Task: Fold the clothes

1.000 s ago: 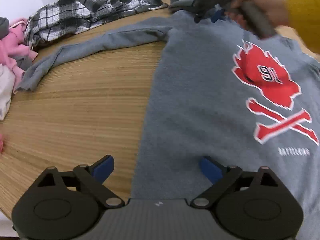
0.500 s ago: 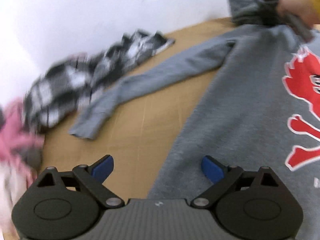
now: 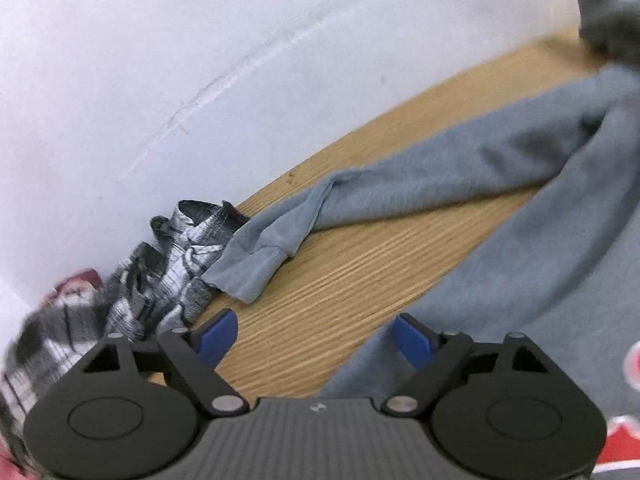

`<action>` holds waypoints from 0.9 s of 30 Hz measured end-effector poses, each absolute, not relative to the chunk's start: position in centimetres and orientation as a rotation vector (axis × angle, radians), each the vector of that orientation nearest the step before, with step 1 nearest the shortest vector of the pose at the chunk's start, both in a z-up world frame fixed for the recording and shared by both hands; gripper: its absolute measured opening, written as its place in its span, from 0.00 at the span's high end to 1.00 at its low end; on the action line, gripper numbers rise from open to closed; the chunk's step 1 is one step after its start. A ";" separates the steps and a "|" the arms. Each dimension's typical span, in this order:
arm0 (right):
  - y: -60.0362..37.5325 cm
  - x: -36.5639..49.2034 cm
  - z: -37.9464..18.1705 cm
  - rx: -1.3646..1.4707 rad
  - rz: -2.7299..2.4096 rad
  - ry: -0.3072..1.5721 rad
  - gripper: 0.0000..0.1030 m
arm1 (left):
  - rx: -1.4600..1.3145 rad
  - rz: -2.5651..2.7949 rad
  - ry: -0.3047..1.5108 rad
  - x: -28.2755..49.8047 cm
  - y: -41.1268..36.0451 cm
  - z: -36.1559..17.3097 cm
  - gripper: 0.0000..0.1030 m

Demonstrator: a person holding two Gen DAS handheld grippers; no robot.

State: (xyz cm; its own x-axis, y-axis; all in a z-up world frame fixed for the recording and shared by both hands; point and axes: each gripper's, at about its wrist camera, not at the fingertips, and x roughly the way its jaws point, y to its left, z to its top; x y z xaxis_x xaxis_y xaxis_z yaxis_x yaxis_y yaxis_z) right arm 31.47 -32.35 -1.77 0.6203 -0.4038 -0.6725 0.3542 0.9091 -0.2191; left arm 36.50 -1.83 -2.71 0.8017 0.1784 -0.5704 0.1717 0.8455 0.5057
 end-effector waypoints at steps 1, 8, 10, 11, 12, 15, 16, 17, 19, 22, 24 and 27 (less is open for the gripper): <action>-32.8 28.9 -0.4 -0.083 -0.407 0.749 0.53 | 0.545 -0.014 0.662 35.3 -1.1 -2.0 0.15; -40.7 19.1 0.5 -0.260 -0.485 0.827 0.36 | 0.476 -0.210 0.739 21.1 -1.7 -0.6 0.15; -43.0 18.9 -1.6 -0.255 -0.484 0.930 0.36 | 0.451 -0.236 0.788 17.0 -3.4 -1.3 0.15; -43.5 18.9 -2.5 -0.244 -0.464 0.970 0.36 | 0.434 -0.250 0.814 15.2 -4.2 -1.6 0.15; -43.7 18.9 -3.4 -0.230 -0.433 1.004 0.36 | 0.425 -0.267 0.832 13.7 -5.0 -2.1 0.15; -42.5 16.8 -4.9 -0.273 -0.366 1.014 0.37 | 0.487 -0.274 0.865 9.7 -7.6 -4.1 0.15; -42.0 15.7 -5.0 -0.283 -0.343 1.020 0.37 | 0.508 -0.268 0.866 8.7 -8.1 -4.6 0.15; -41.5 14.4 -4.8 -0.289 -0.318 1.029 0.38 | 0.527 -0.253 0.871 7.9 -8.6 -5.0 0.15; -40.6 11.8 -4.4 -0.281 -0.229 1.080 0.38 | 0.531 -0.202 0.877 7.2 -8.5 -5.2 0.13; -38.9 7.4 -3.6 -0.243 -0.052 1.191 0.38 | 0.508 -0.133 0.915 6.6 -8.0 -5.4 0.11; -37.1 4.3 -3.5 -0.226 0.061 1.253 0.38 | 0.495 -0.105 0.959 6.4 -7.0 -5.4 0.09; -33.2 -1.4 -3.3 -0.229 0.177 1.262 0.39 | 0.545 -0.059 0.988 6.0 -5.6 -5.3 0.09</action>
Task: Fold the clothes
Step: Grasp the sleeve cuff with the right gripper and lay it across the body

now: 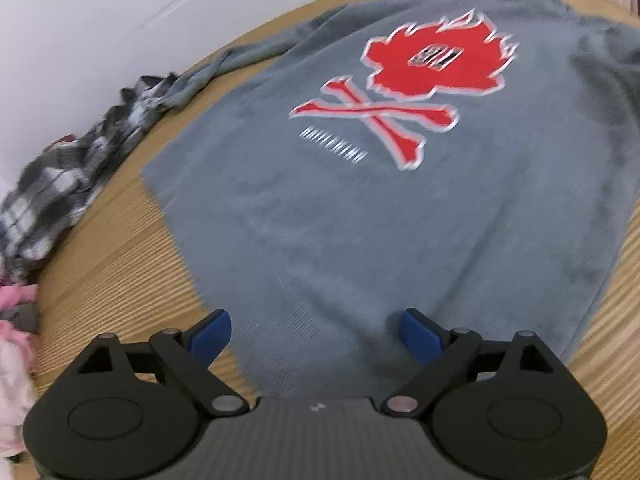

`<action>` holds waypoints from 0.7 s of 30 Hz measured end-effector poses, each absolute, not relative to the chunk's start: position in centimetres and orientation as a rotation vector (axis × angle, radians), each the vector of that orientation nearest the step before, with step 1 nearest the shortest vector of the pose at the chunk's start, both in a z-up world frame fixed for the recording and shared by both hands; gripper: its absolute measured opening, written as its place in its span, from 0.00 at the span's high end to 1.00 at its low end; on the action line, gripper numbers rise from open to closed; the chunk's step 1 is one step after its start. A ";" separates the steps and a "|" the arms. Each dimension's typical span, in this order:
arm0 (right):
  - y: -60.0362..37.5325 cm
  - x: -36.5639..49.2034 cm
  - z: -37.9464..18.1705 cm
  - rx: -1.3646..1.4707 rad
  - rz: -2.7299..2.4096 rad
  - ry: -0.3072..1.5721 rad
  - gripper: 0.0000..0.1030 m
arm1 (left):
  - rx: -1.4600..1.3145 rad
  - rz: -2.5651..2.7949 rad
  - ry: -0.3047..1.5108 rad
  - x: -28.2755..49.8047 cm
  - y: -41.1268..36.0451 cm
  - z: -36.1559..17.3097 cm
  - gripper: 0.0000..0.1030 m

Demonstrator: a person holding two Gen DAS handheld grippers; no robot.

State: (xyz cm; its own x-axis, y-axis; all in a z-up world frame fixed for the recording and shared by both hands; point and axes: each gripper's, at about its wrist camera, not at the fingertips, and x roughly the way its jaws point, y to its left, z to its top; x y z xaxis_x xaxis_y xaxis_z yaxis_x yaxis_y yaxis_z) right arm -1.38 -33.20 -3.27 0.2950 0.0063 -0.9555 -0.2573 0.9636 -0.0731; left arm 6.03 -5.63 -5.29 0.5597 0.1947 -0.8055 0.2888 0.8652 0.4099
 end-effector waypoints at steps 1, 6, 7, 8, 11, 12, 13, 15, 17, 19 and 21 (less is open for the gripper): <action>-32.7 -2.5 -3.3 -0.208 0.202 1.266 0.39 | 0.572 -0.046 0.993 5.9 -5.2 -5.2 0.09; -26.4 -9.5 -3.2 -0.126 0.303 1.220 0.39 | 0.694 0.015 1.003 4.1 -2.5 -5.4 0.09; -24.8 -10.9 -3.1 -0.101 0.324 1.214 0.39 | 0.735 0.036 0.998 3.7 -1.7 -5.7 0.09; -22.9 -12.1 -3.0 -0.072 0.350 1.211 0.39 | 0.761 0.056 0.997 3.5 -0.8 -5.9 0.09; -16.8 -15.4 -2.7 -0.043 0.451 1.201 0.40 | 0.817 0.115 1.003 2.6 2.4 -6.3 0.09; -14.8 -16.2 -2.7 -0.011 0.488 1.206 0.41 | 0.819 0.136 1.012 2.4 4.0 -6.4 0.09; -13.0 -17.0 -2.7 0.032 0.522 1.213 0.41 | 0.818 0.150 1.020 2.3 5.2 -6.4 0.09; -9.8 -18.2 -2.7 0.127 0.585 1.217 0.42 | 0.814 0.179 1.039 2.2 7.7 -6.5 0.09; -7.9 -18.2 -2.1 0.148 0.633 1.198 0.43 | 0.799 0.195 1.053 2.2 9.3 -6.5 0.09; -9.6 -14.0 -0.9 0.125 0.638 1.157 0.43 | 0.766 0.184 1.057 2.1 10.2 -6.3 0.09; -15.2 -11.7 0.3 0.110 0.620 1.074 0.42 | 0.753 0.180 1.057 2.1 10.5 -6.3 0.09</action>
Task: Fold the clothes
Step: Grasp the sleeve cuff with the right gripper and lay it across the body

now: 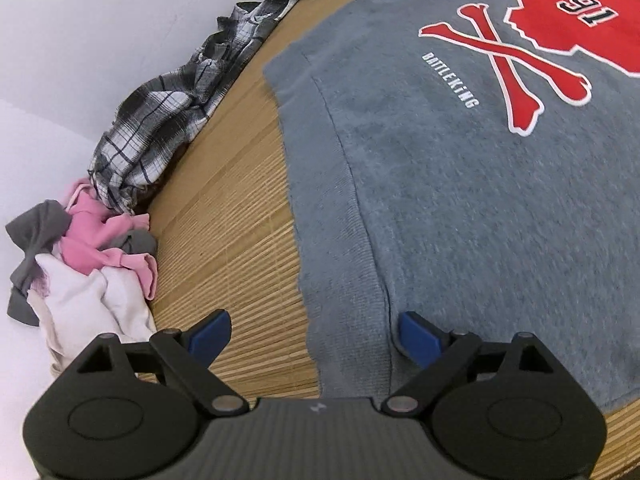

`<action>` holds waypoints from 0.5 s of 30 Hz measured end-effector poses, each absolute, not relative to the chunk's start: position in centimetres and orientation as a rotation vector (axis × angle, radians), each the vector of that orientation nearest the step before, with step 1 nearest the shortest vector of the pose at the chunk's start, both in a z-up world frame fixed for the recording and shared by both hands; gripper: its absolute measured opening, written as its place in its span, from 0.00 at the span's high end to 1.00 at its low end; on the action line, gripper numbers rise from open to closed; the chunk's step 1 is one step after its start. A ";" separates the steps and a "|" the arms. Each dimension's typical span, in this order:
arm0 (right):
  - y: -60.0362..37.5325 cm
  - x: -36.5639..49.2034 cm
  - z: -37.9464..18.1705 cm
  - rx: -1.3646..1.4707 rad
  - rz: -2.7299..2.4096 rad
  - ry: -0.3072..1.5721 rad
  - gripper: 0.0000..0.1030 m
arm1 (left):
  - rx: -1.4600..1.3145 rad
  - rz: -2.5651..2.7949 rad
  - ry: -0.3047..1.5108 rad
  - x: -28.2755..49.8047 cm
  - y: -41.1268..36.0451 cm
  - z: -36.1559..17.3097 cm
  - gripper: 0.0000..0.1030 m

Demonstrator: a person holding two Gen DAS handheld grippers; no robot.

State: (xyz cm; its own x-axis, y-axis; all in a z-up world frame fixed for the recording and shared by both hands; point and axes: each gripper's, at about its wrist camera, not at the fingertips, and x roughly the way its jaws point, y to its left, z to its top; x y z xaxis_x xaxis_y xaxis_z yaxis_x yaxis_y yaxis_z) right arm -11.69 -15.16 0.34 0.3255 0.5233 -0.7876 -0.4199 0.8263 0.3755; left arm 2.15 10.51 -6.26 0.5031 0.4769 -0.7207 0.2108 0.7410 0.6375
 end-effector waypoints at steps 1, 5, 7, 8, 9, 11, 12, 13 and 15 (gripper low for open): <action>-18.3 -10.8 1.0 0.103 0.608 1.028 0.41 | 0.760 0.186 1.054 2.1 10.3 -6.3 0.09; -28.4 -7.5 4.6 0.069 0.312 0.810 0.31 | 0.800 0.210 1.040 2.1 9.1 -6.7 0.10; -31.6 -3.0 4.7 0.009 0.121 0.782 0.31 | 0.767 0.222 1.044 2.5 8.7 -6.4 0.12; -33.0 -0.4 4.5 -0.039 0.044 0.770 0.31 | 0.734 0.232 1.047 2.7 8.4 -6.2 0.13; -34.4 2.1 4.1 -0.082 -0.004 0.760 0.31 | 0.695 0.253 1.046 2.9 7.9 -5.7 0.13; -37.1 7.0 3.2 -0.163 -0.071 0.744 0.31 | 0.618 0.287 1.027 3.4 7.1 -4.4 0.13; -38.7 9.4 2.8 -0.196 -0.099 0.744 0.31 | 0.582 0.298 1.014 3.7 6.4 -3.8 0.13; -39.5 11.8 2.1 -0.220 -0.129 0.748 0.31 | 0.565 0.302 1.006 4.1 5.8 -3.4 0.13; -40.3 16.1 0.6 -0.246 -0.197 0.753 0.31 | 0.532 0.302 0.993 4.9 4.2 -2.7 0.13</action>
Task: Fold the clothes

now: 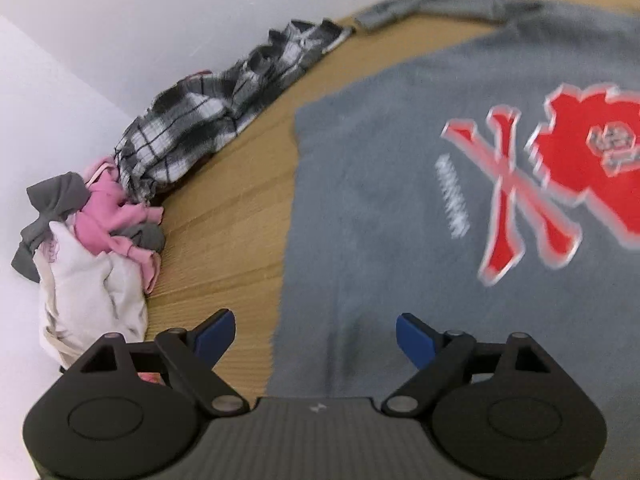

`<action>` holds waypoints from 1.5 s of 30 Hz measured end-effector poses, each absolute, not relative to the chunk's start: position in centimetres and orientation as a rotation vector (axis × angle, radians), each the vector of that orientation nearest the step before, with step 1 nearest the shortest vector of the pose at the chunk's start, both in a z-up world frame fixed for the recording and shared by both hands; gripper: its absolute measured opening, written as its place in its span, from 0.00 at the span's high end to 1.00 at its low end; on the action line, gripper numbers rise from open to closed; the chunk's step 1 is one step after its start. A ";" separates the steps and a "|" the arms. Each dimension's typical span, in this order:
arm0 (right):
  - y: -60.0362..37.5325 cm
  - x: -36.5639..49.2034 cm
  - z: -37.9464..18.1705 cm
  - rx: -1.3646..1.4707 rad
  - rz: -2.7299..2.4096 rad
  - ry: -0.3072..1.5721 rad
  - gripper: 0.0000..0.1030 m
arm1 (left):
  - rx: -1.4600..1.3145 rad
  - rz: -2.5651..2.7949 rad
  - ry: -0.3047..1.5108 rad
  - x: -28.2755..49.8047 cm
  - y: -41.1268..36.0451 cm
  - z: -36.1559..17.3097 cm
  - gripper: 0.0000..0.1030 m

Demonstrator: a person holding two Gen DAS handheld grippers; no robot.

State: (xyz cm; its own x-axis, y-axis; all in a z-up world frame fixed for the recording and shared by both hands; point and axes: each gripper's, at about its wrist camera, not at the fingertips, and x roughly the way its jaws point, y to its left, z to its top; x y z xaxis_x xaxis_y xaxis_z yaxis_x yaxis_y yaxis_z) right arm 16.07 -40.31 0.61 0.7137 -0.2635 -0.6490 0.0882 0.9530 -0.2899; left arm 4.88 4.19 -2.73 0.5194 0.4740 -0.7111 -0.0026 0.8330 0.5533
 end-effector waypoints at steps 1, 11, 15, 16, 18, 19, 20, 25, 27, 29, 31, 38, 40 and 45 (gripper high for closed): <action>-40.8 17.9 -0.1 -0.227 -0.231 0.754 0.31 | 0.524 0.298 0.993 5.3 3.4 -2.7 0.13; -46.5 15.8 -2.0 -0.131 -0.886 0.667 0.82 | 0.520 0.134 0.980 9.0 -2.9 -4.4 0.13; -48.6 6.8 1.8 -0.158 -1.022 0.656 0.79 | 0.524 0.060 1.001 10.1 -3.9 -5.7 0.13; -48.9 5.4 2.0 -0.187 -1.016 0.690 0.78 | 0.528 0.040 1.009 10.2 -3.9 -6.1 0.13; -49.2 4.7 0.5 -0.336 -0.971 0.824 0.62 | 0.538 -0.002 1.023 10.4 -4.0 -6.7 0.13; -49.5 5.1 -1.1 -0.408 -0.941 0.907 0.56 | 0.553 -0.018 1.029 10.4 -4.2 -7.2 0.13; -50.0 5.5 -2.8 -0.445 -0.903 0.997 0.52 | 0.570 -0.019 1.006 10.2 -4.1 -7.4 0.12; -52.5 3.7 -4.2 -0.249 -0.813 1.119 0.52 | 0.651 -0.042 0.942 9.4 -4.6 -7.9 0.12; -52.7 1.2 -1.3 -0.127 -0.764 1.036 0.50 | 0.647 -0.044 0.937 9.3 -4.5 -8.0 0.12; -52.6 -2.0 1.5 -0.025 -0.688 0.956 0.46 | 0.634 -0.042 0.938 9.4 -4.4 -8.1 0.12; -52.6 -4.2 3.4 0.028 -0.646 0.891 0.37 | 0.614 -0.032 0.940 9.6 -4.3 -8.1 0.11; -52.9 -4.1 5.1 0.038 -0.660 0.700 0.31 | 0.669 0.001 0.916 9.0 -5.3 -8.3 0.11; -53.7 -2.4 3.8 0.086 -0.650 0.662 0.31 | 0.675 0.017 0.913 8.9 -5.5 -8.4 0.11; -55.5 1.0 -1.8 0.144 -0.670 0.840 0.31 | 0.634 0.040 0.924 8.8 -4.9 -8.2 0.11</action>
State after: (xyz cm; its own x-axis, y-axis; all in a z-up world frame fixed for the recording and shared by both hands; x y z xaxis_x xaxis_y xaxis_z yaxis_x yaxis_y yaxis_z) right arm 0.98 -55.48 -1.83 0.4773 -0.4915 -0.7284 0.6009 0.7874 -0.1377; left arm 8.82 -4.89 -8.23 0.6154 0.2957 -0.7306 0.2314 0.8183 0.5261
